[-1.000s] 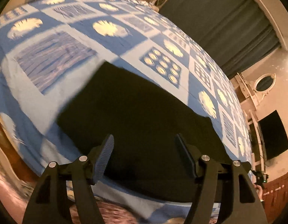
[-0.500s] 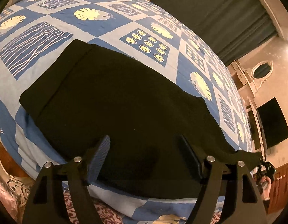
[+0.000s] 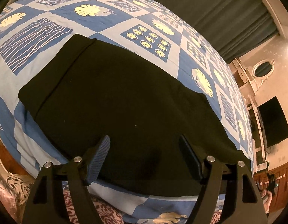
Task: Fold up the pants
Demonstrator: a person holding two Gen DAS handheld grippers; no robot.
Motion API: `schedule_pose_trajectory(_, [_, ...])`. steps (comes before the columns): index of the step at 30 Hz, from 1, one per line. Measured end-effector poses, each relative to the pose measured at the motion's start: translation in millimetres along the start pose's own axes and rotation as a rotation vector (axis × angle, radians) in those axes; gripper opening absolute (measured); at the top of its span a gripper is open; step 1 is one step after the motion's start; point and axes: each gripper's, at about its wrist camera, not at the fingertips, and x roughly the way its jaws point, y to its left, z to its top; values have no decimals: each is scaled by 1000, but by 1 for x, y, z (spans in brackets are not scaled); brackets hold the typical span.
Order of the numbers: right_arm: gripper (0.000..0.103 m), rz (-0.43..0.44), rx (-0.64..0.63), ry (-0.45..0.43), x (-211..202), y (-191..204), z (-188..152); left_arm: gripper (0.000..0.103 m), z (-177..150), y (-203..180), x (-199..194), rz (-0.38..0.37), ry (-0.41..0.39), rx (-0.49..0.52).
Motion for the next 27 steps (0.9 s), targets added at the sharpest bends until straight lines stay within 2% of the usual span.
schedule_pose_trajectory(7, [39,17,62,162,14,-40,-32,76,-1,-1,1,8,-5,1])
schedule_pose_trajectory(12, [36,11,64,170,28,-42,-39,76,-1,-1,1,8,-4,2])
schedule_pose_trajectory(14, [31,19,82,163,34,-45,-38,76,-2,-1,1,9,-6,5])
schedule_pose_trajectory(17, [16,31,93,156,43,-46,-39,76,-3,-1,2,16,-6,13])
schedule_pose_trajectory(18, [8,30,95,163,46,-47,-39,76,-4,-1,3,18,-7,15])
schedule_pose_trajectory(22, [7,60,75,146,33,-37,-38,76,-4,-1,2,19,-8,15])
schedule_pose_trajectory(27, [6,99,12,121,-8,-21,-30,76,-4,-1,2,17,-6,12])
